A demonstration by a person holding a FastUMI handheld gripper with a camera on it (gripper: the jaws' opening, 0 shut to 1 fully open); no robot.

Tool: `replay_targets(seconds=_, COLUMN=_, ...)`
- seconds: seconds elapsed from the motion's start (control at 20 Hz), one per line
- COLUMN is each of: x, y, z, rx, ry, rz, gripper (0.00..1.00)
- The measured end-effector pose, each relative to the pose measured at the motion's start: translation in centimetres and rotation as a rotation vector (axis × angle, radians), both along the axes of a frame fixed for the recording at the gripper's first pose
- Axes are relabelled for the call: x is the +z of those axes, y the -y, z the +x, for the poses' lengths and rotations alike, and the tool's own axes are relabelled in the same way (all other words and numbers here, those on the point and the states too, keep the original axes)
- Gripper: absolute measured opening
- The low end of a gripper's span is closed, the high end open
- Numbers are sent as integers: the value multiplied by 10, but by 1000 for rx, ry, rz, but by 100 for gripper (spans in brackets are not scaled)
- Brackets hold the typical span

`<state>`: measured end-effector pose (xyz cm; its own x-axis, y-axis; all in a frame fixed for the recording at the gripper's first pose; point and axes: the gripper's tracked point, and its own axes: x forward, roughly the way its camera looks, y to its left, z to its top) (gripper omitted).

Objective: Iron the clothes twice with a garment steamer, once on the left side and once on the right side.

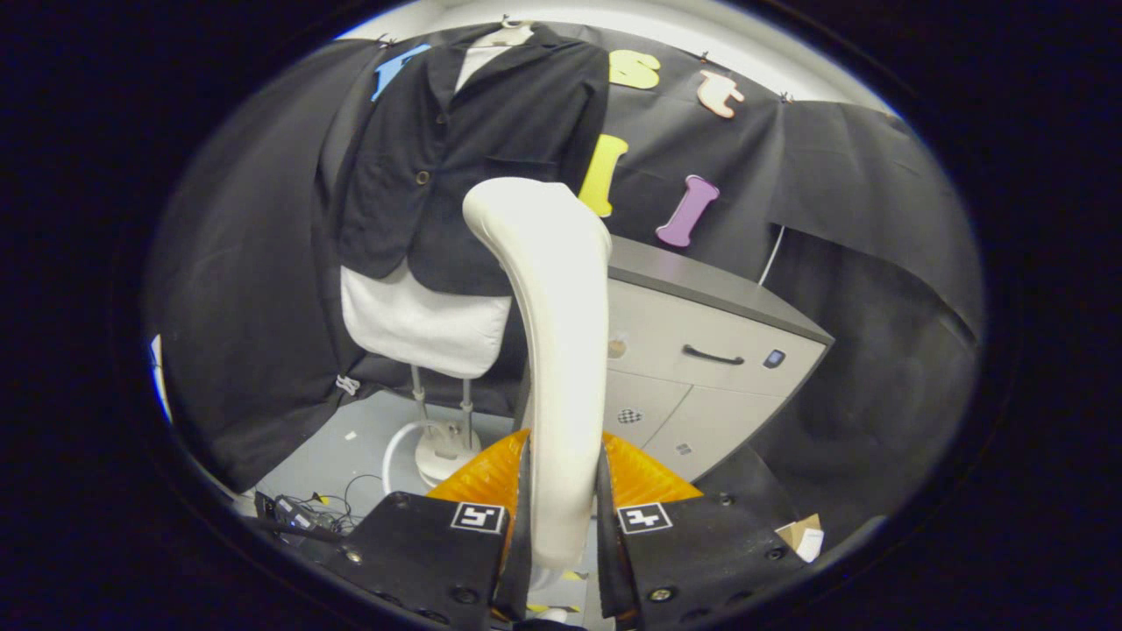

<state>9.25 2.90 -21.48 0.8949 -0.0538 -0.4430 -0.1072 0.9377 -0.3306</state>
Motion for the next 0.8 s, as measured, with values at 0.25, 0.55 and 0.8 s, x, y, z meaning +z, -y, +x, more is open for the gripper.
replay_targets(seconds=0.25, x=1, y=66, z=9, rx=-43, ry=-10, rz=33, gripper=33)
replay_targets(seconds=0.55, x=-7, y=124, z=2, rx=-88, ry=-36, rz=69, gripper=34)
replay_targets(seconds=0.8, x=-15, y=151, z=-9, rx=-111, ry=-49, rz=89, gripper=34)
